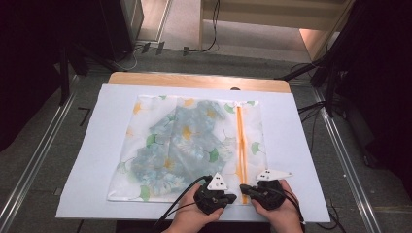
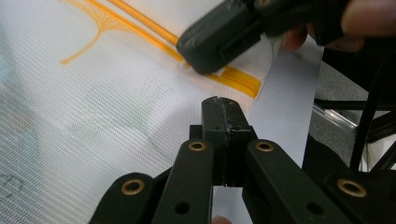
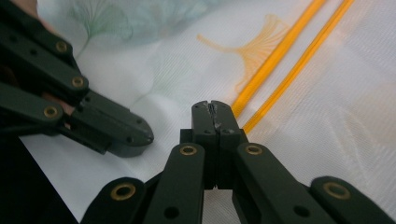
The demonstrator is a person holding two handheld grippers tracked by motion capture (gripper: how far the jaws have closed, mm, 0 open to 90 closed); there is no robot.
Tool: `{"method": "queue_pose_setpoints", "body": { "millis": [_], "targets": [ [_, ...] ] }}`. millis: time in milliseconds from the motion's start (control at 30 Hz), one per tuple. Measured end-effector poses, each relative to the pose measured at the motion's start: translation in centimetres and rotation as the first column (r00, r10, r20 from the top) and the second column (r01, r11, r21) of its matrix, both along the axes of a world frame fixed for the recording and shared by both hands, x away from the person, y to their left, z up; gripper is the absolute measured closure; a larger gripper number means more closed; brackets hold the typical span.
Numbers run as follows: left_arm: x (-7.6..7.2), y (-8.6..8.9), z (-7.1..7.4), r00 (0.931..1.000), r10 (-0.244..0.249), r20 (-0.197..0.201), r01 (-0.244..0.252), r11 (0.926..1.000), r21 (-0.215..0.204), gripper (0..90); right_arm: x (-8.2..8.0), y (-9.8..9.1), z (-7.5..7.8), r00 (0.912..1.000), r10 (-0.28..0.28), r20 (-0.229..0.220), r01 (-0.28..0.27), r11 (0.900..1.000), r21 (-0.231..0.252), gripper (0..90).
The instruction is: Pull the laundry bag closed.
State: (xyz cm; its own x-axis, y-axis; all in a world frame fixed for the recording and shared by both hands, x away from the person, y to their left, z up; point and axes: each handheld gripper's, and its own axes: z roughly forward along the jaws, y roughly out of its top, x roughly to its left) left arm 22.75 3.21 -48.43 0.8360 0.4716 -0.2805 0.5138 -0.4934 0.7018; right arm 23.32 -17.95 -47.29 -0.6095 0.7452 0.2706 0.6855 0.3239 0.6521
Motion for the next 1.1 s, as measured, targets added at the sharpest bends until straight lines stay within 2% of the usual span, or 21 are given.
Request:
{"method": "queue_pose_setpoints", "body": {
  "millis": [67,133,267,300,400,467,533,667,800,900,967,1100],
  "targets": [
    [0.1,0.0,0.0,1.0000,-0.001,-0.008,0.001,1.0000,0.004,90.0,0.2,-0.5,-0.1,0.9998,-0.009,-0.018,0.010,0.9991,0.041,90.0],
    [0.3,0.0,0.1,0.9996,-0.003,-0.027,0.003,1.0000,-0.002,90.0,0.2,-0.5,-0.2,0.9997,-0.004,-0.025,0.005,0.9991,0.041,90.0],
    [0.2,-0.9,0.5,0.9999,-0.003,0.010,0.002,1.0000,0.010,90.0,0.2,-0.4,-0.3,0.9996,-0.007,-0.028,0.009,0.9988,0.048,90.0],
    [0.1,-1.3,0.4,0.9999,-0.004,0.011,0.004,1.0000,0.000,90.0,0.2,-0.4,-0.3,0.9993,-0.011,-0.036,0.013,0.9984,0.054,90.0],
    [0.0,-2.0,0.1,0.9991,-0.030,0.029,0.029,0.9994,0.020,90.0,0.2,-0.6,-0.4,0.9986,-0.017,-0.050,0.020,0.9974,0.069,90.0],
    [0.1,-2.0,0.1,0.9991,-0.034,0.024,0.033,0.9993,0.019,90.0,0.2,-0.7,-0.5,0.9985,-0.019,-0.052,0.023,0.9970,0.073,90.0],
    [0.1,-1.9,0.1,0.9991,-0.040,0.018,0.039,0.9990,0.020,90.0,0.2,-0.7,-0.5,0.9988,-0.024,-0.043,0.028,0.9963,0.082,90.0],
    [-0.2,-2.1,0.1,0.9978,-0.043,0.050,0.042,0.9986,0.031,90.0,0.4,-0.6,-0.2,0.9995,-0.015,-0.027,0.017,0.9969,0.077,90.0],
    [0.0,-1.9,0.1,0.9990,-0.042,0.018,0.041,0.9989,0.022,90.0,0.9,-0.7,0.0,0.9993,-0.026,-0.027,0.028,0.9960,0.085,90.0],
    [0.0,-1.9,0.1,0.9987,-0.045,0.022,0.045,0.9987,0.025,90.0,1.4,-0.9,-0.1,0.9987,-0.045,-0.025,0.047,0.9944,0.095,90.0],
    [0.1,-1.9,0.0,0.9989,-0.044,0.015,0.043,0.9990,0.015,90.0,1.9,-1.0,-0.1,0.9989,-0.039,-0.026,0.042,0.9940,0.101,90.0],
    [0.1,-1.8,0.0,0.9988,-0.047,0.015,0.046,0.9988,0.014,90.0,2.6,-1.1,-0.1,0.9989,-0.046,-0.006,0.047,0.9944,0.095,90.0]
  ]
}}
